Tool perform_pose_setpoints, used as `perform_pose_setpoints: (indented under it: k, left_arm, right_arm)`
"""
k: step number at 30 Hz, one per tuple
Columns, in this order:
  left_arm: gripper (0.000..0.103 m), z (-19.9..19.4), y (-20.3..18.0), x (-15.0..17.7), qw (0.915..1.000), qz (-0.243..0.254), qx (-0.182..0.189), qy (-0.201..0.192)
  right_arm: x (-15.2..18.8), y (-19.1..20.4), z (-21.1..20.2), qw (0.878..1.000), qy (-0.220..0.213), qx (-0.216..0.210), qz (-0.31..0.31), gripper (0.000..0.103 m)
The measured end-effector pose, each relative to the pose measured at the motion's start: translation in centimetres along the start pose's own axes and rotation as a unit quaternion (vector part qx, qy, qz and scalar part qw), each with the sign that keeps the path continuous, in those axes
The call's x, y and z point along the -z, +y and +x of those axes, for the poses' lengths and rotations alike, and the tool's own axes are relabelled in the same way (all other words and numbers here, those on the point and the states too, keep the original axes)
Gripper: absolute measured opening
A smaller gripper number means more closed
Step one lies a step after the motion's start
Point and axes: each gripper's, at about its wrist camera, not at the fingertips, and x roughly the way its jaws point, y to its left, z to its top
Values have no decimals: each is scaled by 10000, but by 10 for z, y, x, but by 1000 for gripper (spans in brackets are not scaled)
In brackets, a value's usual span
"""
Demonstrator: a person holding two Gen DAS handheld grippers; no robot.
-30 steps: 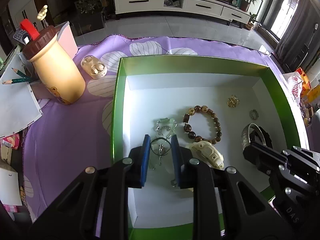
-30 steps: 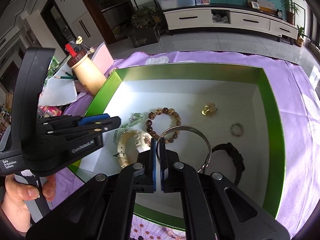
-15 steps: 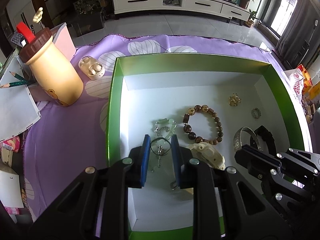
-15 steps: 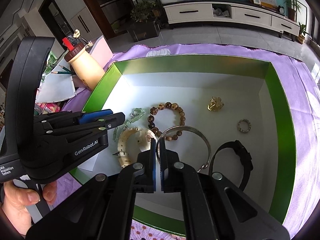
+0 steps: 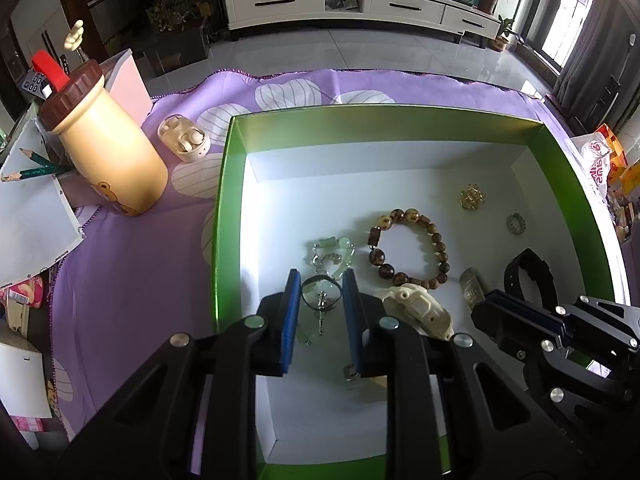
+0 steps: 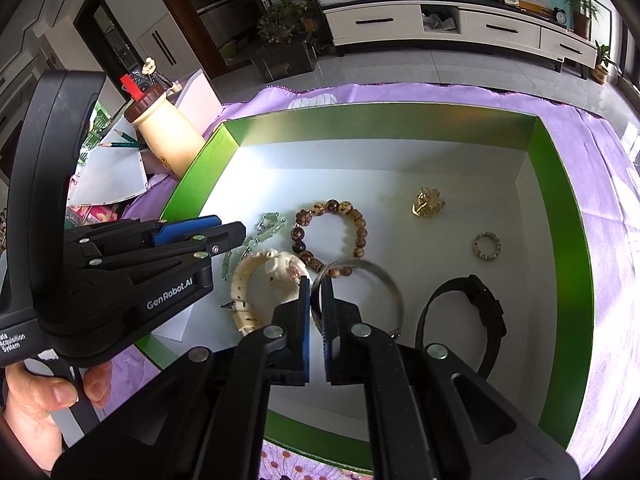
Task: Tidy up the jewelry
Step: 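Carry the bangle and necklace over the green box with both tools, then open both tools to release the bangle and necklace into the box, then move the right tool to the red bead bracelet while the left tool reaches the pink bead bracelet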
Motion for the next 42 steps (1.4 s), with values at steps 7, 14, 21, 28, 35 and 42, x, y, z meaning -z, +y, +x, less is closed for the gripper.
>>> perform_pose_setpoints:
  k: [7,14,21,28,35,42]
  left_arm:
    - [32,-3,0,2,9999,-81,94,-45]
    - [51,-34,-1,10,9985,-118,276,-468]
    - [72,-77,-7,31,9949,11,434,-910]
    - [83,-109,-11,66,9927,5,594,-1054]
    - [91,-120,-17,99,9940,-126,669,-858]
    - [94,-124,-28,125,9945,-75,732,-744]
  right_arm:
    - [0,-3,-12,9999,-136,-20,100,12]
    - [14,-10,-55,9982,-560,-209,77,15]
    - [48,-30,-107,9946,-981,-279,215,24]
    - [89,-46,-137,9936,-1078,-34,350,37]
    - [133,-53,-147,9949,-904,248,377,39]
    - [159,-57,-154,9942,-902,254,525,39]
